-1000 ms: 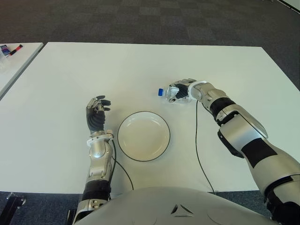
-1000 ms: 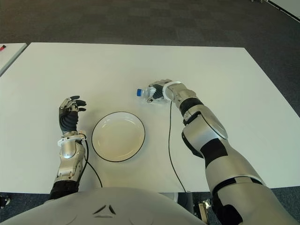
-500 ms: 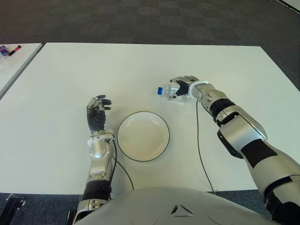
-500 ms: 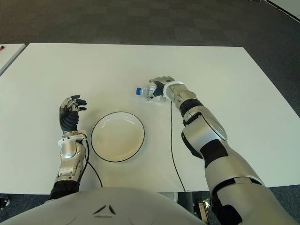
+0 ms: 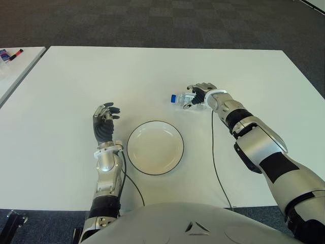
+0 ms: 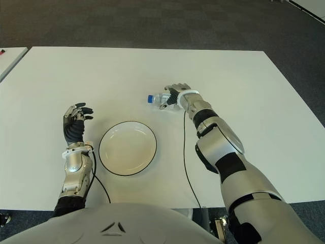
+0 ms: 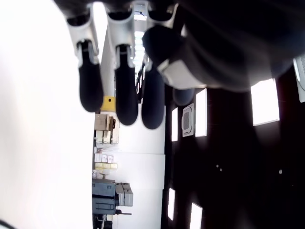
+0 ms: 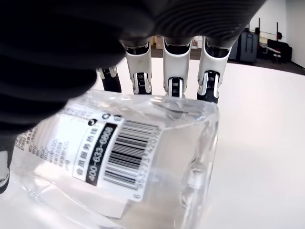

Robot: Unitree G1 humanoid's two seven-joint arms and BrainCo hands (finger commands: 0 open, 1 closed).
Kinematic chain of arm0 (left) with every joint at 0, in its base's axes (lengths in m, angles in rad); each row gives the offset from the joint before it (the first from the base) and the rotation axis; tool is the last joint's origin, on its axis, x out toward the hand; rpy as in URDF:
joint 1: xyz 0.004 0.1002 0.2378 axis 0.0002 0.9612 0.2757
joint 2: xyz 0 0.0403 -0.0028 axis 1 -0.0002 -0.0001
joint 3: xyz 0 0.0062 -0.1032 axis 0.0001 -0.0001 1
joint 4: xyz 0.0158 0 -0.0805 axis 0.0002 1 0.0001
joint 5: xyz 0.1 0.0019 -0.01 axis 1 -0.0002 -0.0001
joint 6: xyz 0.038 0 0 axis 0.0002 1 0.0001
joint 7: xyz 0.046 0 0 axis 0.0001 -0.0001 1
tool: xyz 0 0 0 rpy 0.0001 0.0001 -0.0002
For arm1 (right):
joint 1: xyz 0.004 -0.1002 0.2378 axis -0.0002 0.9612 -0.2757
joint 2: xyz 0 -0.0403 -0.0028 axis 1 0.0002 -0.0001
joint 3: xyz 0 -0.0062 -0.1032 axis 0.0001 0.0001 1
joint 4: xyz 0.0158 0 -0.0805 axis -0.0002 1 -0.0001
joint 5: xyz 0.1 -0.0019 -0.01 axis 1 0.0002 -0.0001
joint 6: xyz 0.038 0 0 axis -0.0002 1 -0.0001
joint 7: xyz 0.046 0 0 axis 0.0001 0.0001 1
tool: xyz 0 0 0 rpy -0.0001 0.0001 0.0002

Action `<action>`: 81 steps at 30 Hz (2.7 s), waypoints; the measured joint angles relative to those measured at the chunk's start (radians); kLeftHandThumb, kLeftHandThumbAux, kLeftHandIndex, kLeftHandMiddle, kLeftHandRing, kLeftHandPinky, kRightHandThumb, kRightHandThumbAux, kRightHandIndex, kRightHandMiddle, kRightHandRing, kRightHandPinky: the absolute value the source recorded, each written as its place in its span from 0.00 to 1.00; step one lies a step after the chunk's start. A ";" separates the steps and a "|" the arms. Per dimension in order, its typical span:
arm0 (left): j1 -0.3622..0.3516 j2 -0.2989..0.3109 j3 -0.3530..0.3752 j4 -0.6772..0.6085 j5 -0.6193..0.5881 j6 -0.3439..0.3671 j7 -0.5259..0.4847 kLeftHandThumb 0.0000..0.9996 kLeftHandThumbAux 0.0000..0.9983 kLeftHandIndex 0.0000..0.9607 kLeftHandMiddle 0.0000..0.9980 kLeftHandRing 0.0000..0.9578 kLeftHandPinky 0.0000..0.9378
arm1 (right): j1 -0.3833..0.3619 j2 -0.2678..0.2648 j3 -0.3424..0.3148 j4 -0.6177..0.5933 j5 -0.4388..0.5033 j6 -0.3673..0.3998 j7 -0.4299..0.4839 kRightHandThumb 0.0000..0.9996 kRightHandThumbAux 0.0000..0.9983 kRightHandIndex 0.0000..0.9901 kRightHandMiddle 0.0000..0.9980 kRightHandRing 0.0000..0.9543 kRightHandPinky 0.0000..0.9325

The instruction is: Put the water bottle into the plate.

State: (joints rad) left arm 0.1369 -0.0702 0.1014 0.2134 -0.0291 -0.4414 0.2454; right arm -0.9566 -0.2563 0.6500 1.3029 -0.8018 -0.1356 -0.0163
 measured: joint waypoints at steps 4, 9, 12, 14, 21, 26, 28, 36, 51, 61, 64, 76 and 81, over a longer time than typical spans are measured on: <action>0.000 0.000 -0.001 -0.004 -0.005 0.004 0.000 0.94 0.66 0.39 0.50 0.51 0.53 | 0.002 0.001 0.002 0.001 -0.001 0.002 -0.004 0.95 0.46 0.15 0.30 0.49 0.63; 0.000 0.000 -0.002 -0.008 -0.014 0.005 -0.001 0.94 0.66 0.39 0.50 0.50 0.53 | 0.003 0.003 0.001 0.004 -0.001 0.019 -0.009 0.94 0.47 0.16 0.34 0.54 0.64; 0.001 0.000 -0.003 -0.010 -0.015 0.006 -0.001 0.94 0.66 0.39 0.50 0.50 0.53 | 0.004 0.006 -0.003 0.004 0.005 0.034 -0.009 0.91 0.47 0.15 0.34 0.54 0.62; 0.001 0.000 -0.004 -0.011 -0.016 0.007 -0.002 0.94 0.66 0.39 0.50 0.50 0.53 | 0.004 0.008 -0.007 0.003 0.011 0.044 -0.009 0.90 0.47 0.15 0.34 0.54 0.62; 0.001 0.001 -0.005 -0.011 -0.022 0.007 -0.009 0.94 0.66 0.39 0.50 0.50 0.53 | 0.004 0.010 -0.020 0.003 0.024 0.060 -0.009 0.87 0.48 0.13 0.34 0.53 0.60; 0.001 0.001 -0.005 -0.011 -0.022 0.007 -0.009 0.94 0.66 0.39 0.50 0.50 0.53 | 0.004 0.010 -0.022 0.003 0.025 0.060 -0.012 0.89 0.48 0.13 0.33 0.52 0.61; 0.001 0.001 -0.005 -0.011 -0.022 0.007 -0.009 0.94 0.66 0.39 0.50 0.50 0.53 | 0.004 0.010 -0.022 0.003 0.024 0.056 -0.015 0.90 0.48 0.14 0.33 0.51 0.61; 0.001 0.001 -0.005 -0.011 -0.023 0.007 -0.009 0.94 0.66 0.39 0.50 0.50 0.52 | 0.004 0.009 -0.022 0.004 0.024 0.042 -0.018 0.91 0.48 0.15 0.32 0.51 0.61; 0.002 0.001 -0.004 -0.019 -0.032 0.015 -0.009 0.94 0.66 0.40 0.51 0.50 0.51 | 0.004 0.005 -0.008 0.014 0.017 0.029 -0.004 0.96 0.56 0.19 0.36 0.52 0.67; 0.003 0.001 -0.005 -0.019 -0.031 0.017 -0.009 0.94 0.66 0.40 0.52 0.50 0.52 | 0.004 0.009 -0.017 0.015 0.025 0.073 0.031 1.00 0.63 0.23 0.42 0.55 0.66; 0.003 0.001 -0.005 -0.019 -0.031 0.017 -0.009 0.94 0.66 0.40 0.53 0.50 0.52 | 0.004 0.010 -0.026 0.016 0.030 0.086 0.036 1.00 0.63 0.26 0.43 0.56 0.67; 0.003 0.001 -0.004 -0.019 -0.030 0.015 -0.009 0.94 0.66 0.39 0.51 0.50 0.52 | 0.004 0.016 -0.046 0.016 0.056 0.107 0.042 1.00 0.63 0.29 0.45 0.57 0.71; 0.003 0.001 -0.004 -0.019 -0.028 0.013 -0.009 0.94 0.66 0.39 0.51 0.50 0.51 | 0.004 0.016 -0.045 0.016 0.056 0.107 0.041 1.00 0.63 0.31 0.45 0.56 0.71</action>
State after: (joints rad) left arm 0.1396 -0.0696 0.0970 0.1943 -0.0569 -0.4287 0.2368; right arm -0.9528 -0.2400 0.6053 1.3189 -0.7462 -0.0291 0.0245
